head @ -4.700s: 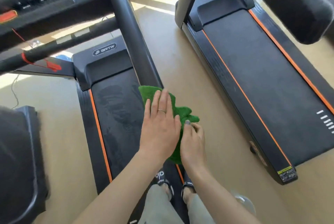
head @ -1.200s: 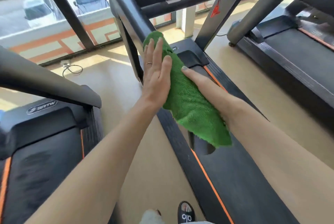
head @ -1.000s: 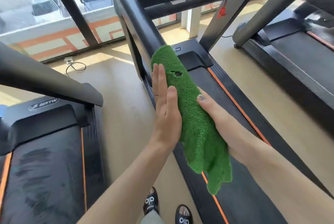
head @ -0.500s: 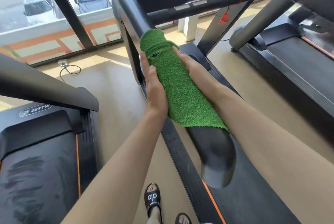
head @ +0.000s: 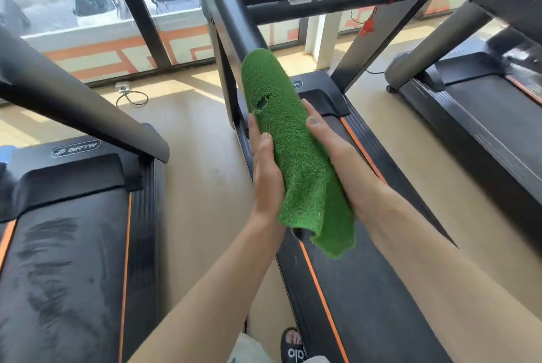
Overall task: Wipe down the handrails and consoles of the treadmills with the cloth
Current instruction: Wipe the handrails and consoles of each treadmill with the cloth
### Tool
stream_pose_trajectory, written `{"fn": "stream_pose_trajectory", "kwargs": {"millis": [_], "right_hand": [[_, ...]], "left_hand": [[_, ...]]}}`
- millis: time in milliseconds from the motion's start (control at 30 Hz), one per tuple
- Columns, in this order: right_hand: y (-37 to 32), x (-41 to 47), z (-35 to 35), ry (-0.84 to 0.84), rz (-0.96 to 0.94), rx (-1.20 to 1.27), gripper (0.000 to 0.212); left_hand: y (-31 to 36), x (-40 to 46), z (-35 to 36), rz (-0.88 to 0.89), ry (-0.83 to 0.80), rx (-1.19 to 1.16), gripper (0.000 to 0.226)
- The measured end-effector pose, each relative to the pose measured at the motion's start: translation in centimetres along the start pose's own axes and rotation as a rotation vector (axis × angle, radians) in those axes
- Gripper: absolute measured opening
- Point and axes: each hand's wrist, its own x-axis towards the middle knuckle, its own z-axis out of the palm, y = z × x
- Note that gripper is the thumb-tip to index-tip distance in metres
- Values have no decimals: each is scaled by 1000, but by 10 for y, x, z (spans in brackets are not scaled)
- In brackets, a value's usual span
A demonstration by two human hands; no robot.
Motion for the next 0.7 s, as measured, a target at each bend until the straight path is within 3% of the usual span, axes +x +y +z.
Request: {"fn": "stream_pose_trajectory", "kwargs": {"millis": [67, 133, 267, 367, 500, 700], "right_hand": [[5, -21, 10, -18, -24, 29, 48], [10, -53, 30, 97, -32, 156, 42], [31, -85, 58, 482, -283, -177, 46], [36, -77, 57, 547, -362, -282, 49], [18, -62, 43, 377, -410, -359, 45], [-31, 16, 22, -25, -97, -395, 53]], "left_hand": [[-11, -25, -2, -8, -41, -81, 67], [-24, -52, -2, -22, -90, -103, 64], [-34, -69, -5, 62, -20, -41, 58], [-38, -63, -7, 79, 38, -4, 57], [-45, -44, -16, 43, 2, -74, 56], [-36, 50, -30, -90, -28, -79, 66]]}}
